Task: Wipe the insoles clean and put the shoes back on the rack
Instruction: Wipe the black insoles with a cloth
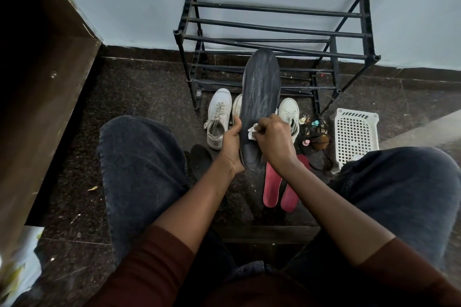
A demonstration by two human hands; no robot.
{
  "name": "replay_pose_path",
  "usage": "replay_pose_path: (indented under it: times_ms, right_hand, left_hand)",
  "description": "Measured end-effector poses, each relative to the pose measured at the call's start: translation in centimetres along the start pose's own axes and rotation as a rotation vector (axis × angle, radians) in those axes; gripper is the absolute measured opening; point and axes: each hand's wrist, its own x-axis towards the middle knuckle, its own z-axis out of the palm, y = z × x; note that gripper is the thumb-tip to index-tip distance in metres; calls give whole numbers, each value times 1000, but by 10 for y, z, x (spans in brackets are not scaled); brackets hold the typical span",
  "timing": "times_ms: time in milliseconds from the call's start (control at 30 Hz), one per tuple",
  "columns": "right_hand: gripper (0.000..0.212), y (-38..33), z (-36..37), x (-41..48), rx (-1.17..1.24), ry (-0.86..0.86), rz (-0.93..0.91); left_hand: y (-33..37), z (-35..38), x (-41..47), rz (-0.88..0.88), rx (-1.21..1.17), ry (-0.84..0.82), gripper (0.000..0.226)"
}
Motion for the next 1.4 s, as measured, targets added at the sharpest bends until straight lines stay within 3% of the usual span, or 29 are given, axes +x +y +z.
replay_pose_path:
  times_ms: [167, 433, 600, 867, 1267, 1400]
  right_hand:
    - [6, 7, -5, 22, -14, 70, 115]
    - [4, 10, -6, -6, -11, 20, 38]
    - [8, 7, -5, -17, -9, 9, -16]
    - [5, 13, -16, 27, -3, 100, 120]
    - [2, -2, -7, -33, 26, -21, -41]
    - [1, 1, -11, -15, 34, 38, -11]
  left_hand:
    - [-10, -1, -2, -20, -31, -7, 66]
    - [-6, 4, -1, -12, 24, -19, 69]
    - [-2, 9, -2, -46, 78, 4, 57]
    - [2, 8, 0, 18, 59, 43, 54]
    - [4, 5, -1, -29, 34, -2, 70]
    - [6, 7, -1, -14, 45, -9, 73]
